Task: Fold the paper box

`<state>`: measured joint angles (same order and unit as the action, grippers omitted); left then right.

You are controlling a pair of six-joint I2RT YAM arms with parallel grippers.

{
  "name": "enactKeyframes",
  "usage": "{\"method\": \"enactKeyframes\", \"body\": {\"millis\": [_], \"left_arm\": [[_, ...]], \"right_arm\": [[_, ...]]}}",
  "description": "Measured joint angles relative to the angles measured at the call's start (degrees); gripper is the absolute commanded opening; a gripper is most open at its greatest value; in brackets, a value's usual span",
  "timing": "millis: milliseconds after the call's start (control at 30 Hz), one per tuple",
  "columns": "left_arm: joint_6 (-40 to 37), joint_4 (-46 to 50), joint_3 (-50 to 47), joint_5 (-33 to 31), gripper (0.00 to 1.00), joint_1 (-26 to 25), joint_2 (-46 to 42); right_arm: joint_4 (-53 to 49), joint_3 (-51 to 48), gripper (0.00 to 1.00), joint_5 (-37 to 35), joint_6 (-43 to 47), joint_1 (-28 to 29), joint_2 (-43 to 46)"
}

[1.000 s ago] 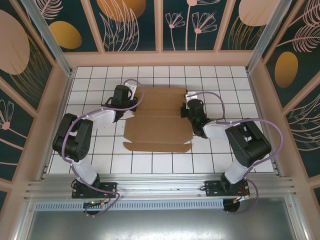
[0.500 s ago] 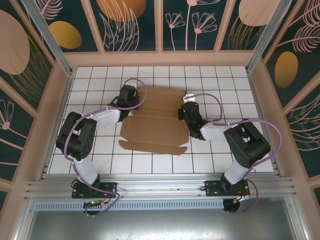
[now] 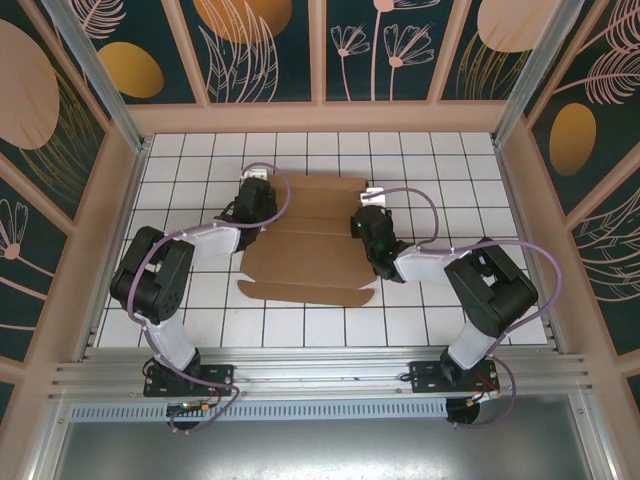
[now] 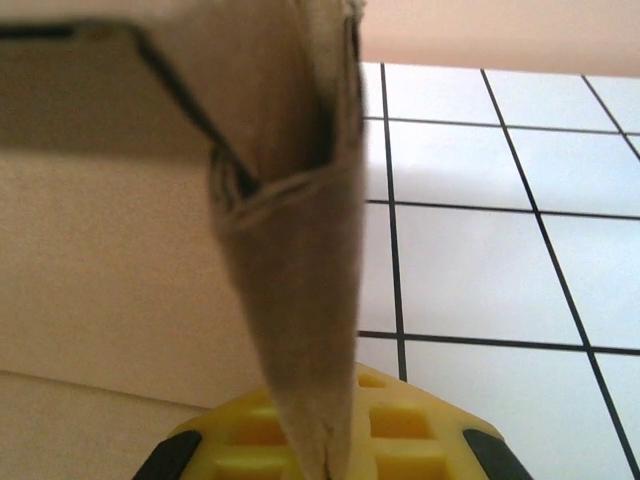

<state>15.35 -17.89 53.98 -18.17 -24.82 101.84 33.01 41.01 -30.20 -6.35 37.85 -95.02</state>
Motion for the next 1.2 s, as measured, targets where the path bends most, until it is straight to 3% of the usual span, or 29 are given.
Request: {"method": "enactKeyframes", "body": {"millis": [133,233,333,600,867,1067,1200], "left_arm": [[-0.5,-5.9,-4.7,1.4,0.10,-0.1,-1.7],[-0.6,-9.1,-6.6,2.4,0.23,-0.1,-1.8],[0.0,-10.1,-7.9,3.7,0.33,-0.1,-1.9],[1.7,-10.1,-12.6,6.4,0.47,-0.1,-8.5],[5.0,-10.1,-16.9,10.8,0.51,0.0,-20.4],[7.5,-10.3,-18.6,11.7,0.50,0.1,-23.8],[8.5,-10.3,-20.2,12.1,0.40,0.1,-24.7]], "right_arm": [[6.6,-4.2,0.00,1.2,2.0,-0.3,0.0],[9.2,-5.3,0.00,2.3,3.0,-1.0,-0.2],[10.4,-5.8,0.00,2.7,3.3,-2.1,-1.0],[12.4,-6.7,0.00,2.1,3.3,-2.4,-1.5],[14.6,-6.7,0.00,1.4,4.3,-2.3,-1.5],[13.4,-6.7,0.00,0.1,4.7,-2.7,-1.8],[13.0,-6.7,0.00,0.0,4.7,-2.7,-1.8]]}}
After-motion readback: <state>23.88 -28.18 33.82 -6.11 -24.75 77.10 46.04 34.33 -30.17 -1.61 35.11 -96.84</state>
